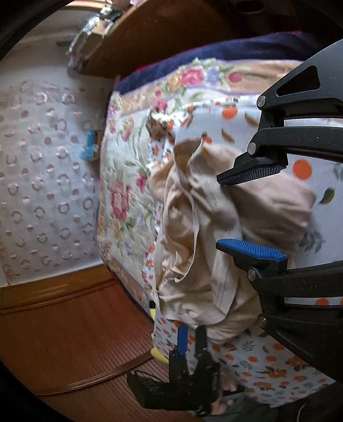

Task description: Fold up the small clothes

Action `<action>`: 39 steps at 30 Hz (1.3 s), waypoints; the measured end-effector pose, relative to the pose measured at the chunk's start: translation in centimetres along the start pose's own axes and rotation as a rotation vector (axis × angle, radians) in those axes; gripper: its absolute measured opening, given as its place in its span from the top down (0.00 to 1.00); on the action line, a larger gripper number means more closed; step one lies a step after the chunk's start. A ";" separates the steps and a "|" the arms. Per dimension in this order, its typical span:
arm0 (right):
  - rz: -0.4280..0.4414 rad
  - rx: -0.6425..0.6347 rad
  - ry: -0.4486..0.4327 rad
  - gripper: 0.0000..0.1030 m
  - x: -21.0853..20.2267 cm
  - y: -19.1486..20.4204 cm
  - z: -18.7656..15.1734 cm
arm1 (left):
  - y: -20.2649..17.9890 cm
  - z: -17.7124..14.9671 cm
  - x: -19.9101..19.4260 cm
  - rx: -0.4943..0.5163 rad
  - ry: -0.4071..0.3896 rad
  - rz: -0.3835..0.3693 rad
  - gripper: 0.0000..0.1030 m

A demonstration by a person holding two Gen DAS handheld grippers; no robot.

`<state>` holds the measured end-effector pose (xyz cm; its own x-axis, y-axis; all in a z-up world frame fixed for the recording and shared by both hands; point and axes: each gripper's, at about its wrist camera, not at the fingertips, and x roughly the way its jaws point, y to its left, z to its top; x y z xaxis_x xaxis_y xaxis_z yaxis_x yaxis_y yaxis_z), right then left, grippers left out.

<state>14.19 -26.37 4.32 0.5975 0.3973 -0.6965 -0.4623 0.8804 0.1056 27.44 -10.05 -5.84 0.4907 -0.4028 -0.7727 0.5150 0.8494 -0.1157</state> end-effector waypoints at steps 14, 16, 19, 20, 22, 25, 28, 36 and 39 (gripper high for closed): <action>-0.070 0.096 -0.205 0.99 -0.1 -5.0 6.6 | 2.6 5.7 0.9 -0.055 -0.135 0.084 0.99; -0.158 0.109 -0.220 0.98 0.2 -5.5 7.0 | 4.1 6.6 0.7 -0.107 -0.166 0.149 0.99; -0.198 0.133 -0.169 0.98 1.3 -5.9 7.0 | 5.9 7.0 0.0 -0.161 -0.198 0.193 0.99; -0.196 0.135 -0.131 0.96 1.8 -6.1 6.9 | 6.1 6.8 -0.1 -0.166 -0.192 0.189 0.99; -0.228 0.112 -0.089 0.79 2.4 -5.9 6.6 | 6.3 6.2 -0.2 -0.168 -0.179 0.169 0.99; -0.224 0.089 -0.071 0.46 1.9 -5.2 6.2 | 6.0 5.0 -0.1 -0.152 -0.136 0.146 0.84; -0.226 0.078 -0.074 0.46 0.1 -3.8 4.9 | 4.9 3.3 0.0 -0.121 -0.103 0.103 0.54; -0.069 0.060 0.008 0.46 -1.9 -1.9 2.0 | 0.6 0.0 0.7 -0.071 -0.015 0.011 0.53; -0.082 0.031 0.037 0.47 -1.7 -1.6 1.6 | -0.3 -0.4 1.4 -0.059 0.013 0.026 0.53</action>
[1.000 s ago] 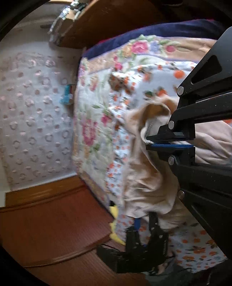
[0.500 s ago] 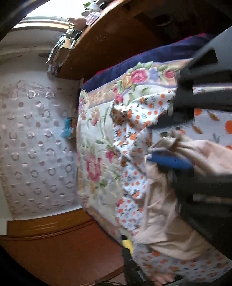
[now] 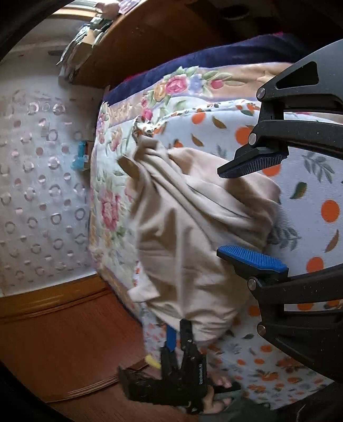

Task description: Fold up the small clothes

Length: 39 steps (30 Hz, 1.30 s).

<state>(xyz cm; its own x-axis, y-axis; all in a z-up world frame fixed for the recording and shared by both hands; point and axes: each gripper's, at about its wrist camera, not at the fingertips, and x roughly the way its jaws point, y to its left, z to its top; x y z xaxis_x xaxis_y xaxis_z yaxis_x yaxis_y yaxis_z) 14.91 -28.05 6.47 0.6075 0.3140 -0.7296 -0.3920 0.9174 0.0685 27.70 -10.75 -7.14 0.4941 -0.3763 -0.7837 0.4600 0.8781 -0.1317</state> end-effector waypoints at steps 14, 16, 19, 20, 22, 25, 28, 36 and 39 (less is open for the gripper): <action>-0.064 -0.053 -0.068 0.94 -4.6 -3.1 1.5 | -0.1 0.4 -3.2 -0.015 -0.098 -0.037 0.93; -0.093 -0.011 -0.093 0.97 -5.8 -4.7 1.3 | -0.4 0.4 -3.7 -0.012 -0.110 -0.020 0.93; -0.104 0.059 -0.099 0.97 -6.4 -7.0 0.8 | -0.4 0.2 -3.2 -0.016 -0.083 -0.057 0.93; -0.118 0.056 -0.088 0.97 -6.2 -7.1 0.7 | -0.5 0.1 -3.0 -0.019 -0.081 -0.050 0.93; -0.143 0.021 -0.087 0.97 -6.0 -6.3 0.7 | -0.5 0.0 -2.8 -0.020 -0.080 -0.034 0.93; -0.235 -0.022 -0.120 0.97 -6.5 -5.1 1.0 | -0.3 -0.1 -3.6 -0.027 -0.113 -0.028 0.93; -0.269 -0.043 -0.145 0.97 -7.3 -4.6 2.2 | 0.1 0.2 -5.5 -0.032 -0.170 0.000 0.97; -0.198 -0.031 -0.075 0.99 -5.3 -4.5 1.9 | 0.1 -0.4 -4.4 -0.024 -0.116 -0.017 0.97; -0.206 -0.010 -0.075 0.86 -5.7 -4.4 1.8 | 0.1 -0.4 -3.6 -0.023 -0.086 -0.008 0.75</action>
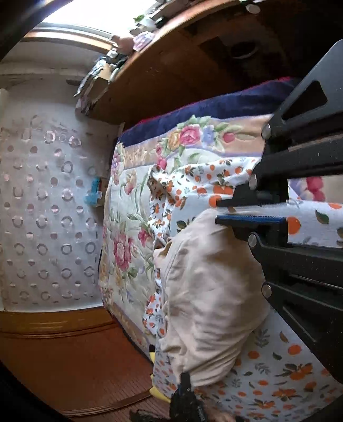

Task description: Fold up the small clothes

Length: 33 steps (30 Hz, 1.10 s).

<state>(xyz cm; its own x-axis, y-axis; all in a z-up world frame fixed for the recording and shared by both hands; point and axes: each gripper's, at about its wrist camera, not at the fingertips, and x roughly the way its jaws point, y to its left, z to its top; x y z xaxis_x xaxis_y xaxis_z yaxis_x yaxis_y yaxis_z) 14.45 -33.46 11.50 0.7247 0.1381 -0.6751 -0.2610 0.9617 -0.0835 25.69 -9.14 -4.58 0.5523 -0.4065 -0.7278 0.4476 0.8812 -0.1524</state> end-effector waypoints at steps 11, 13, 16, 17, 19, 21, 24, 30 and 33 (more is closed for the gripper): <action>0.139 0.114 0.045 0.24 4.9 -0.9 -1.0 | 2.8 2.2 3.1 -0.070 0.007 0.024 0.40; 0.140 0.128 0.081 0.24 7.0 -1.1 -1.1 | 3.3 2.7 4.3 -0.074 0.031 0.022 0.40; 0.156 0.164 0.120 0.24 8.3 -1.6 -1.4 | 4.2 3.6 6.2 -0.082 0.066 0.016 0.40; 0.162 0.173 0.134 0.24 8.7 -1.7 -1.4 | 4.4 3.7 6.6 -0.083 0.078 0.005 0.39; 0.177 0.183 0.137 0.24 9.0 -1.9 -1.2 | 4.4 4.0 7.4 -0.074 0.088 -0.021 0.35; 0.216 0.196 0.146 0.24 9.3 -2.1 -0.9 | 4.1 4.4 7.8 -0.061 0.096 -0.016 0.34; 0.242 0.156 0.141 0.32 9.6 -1.5 -0.6 | 3.4 4.6 8.2 -0.037 0.103 -0.027 0.34; 0.329 0.104 0.134 0.71 10.5 -1.2 -0.2 | 1.9 4.6 8.3 -0.011 0.133 -0.128 0.82; 0.293 0.045 0.098 0.77 9.7 -1.3 -0.2 | 1.8 4.6 7.1 -0.023 0.123 -0.147 0.87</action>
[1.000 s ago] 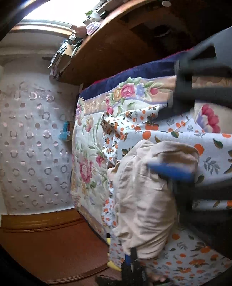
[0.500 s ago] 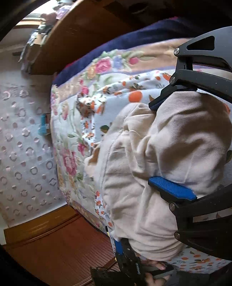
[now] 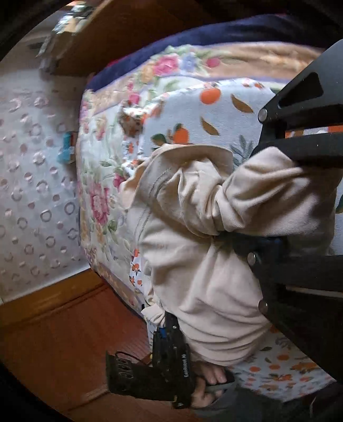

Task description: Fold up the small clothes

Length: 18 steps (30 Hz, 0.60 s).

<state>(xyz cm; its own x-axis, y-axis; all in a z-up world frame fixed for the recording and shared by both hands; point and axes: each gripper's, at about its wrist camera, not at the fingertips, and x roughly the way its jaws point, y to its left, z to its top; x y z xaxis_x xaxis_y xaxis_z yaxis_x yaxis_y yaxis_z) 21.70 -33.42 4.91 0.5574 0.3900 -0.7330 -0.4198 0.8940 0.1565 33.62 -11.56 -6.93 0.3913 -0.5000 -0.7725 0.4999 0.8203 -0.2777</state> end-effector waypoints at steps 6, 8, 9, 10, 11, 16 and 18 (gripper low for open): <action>-0.051 -0.146 -0.137 0.79 -4.4 3.4 2.3 | -1.6 -2.1 -8.9 -0.016 -0.210 0.013 0.88; -0.040 -0.212 -0.163 0.79 -5.5 5.3 3.6 | -2.1 -3.3 -12.6 -0.024 -0.278 0.029 0.88; -0.036 -0.243 -0.176 0.79 -5.9 6.2 4.2 | -2.0 -3.8 -14.2 -0.035 -0.308 0.042 0.88; -0.032 -0.275 -0.188 0.79 -6.2 7.3 5.0 | -1.9 -4.6 -15.9 -0.049 -0.338 0.056 0.88; -0.021 -0.300 -0.195 0.79 -6.3 8.3 5.6 | -1.5 -5.3 -17.3 -0.062 -0.358 0.063 0.88; 0.059 -0.472 -0.227 0.79 -5.1 15.2 9.4 | 1.4 -11.0 -24.4 -0.155 -0.450 0.210 0.88; 0.111 -0.549 -0.235 0.79 -3.6 18.7 10.9 | 2.8 -13.4 -26.3 -0.196 -0.471 0.271 0.88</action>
<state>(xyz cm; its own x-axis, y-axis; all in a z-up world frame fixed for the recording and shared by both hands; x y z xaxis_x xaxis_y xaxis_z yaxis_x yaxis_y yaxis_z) 19.67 -15.73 17.65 0.6056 0.5687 -0.5566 -0.7582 0.6248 -0.1866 14.40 7.59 4.94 0.8097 -0.2982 -0.5053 0.1996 0.9499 -0.2407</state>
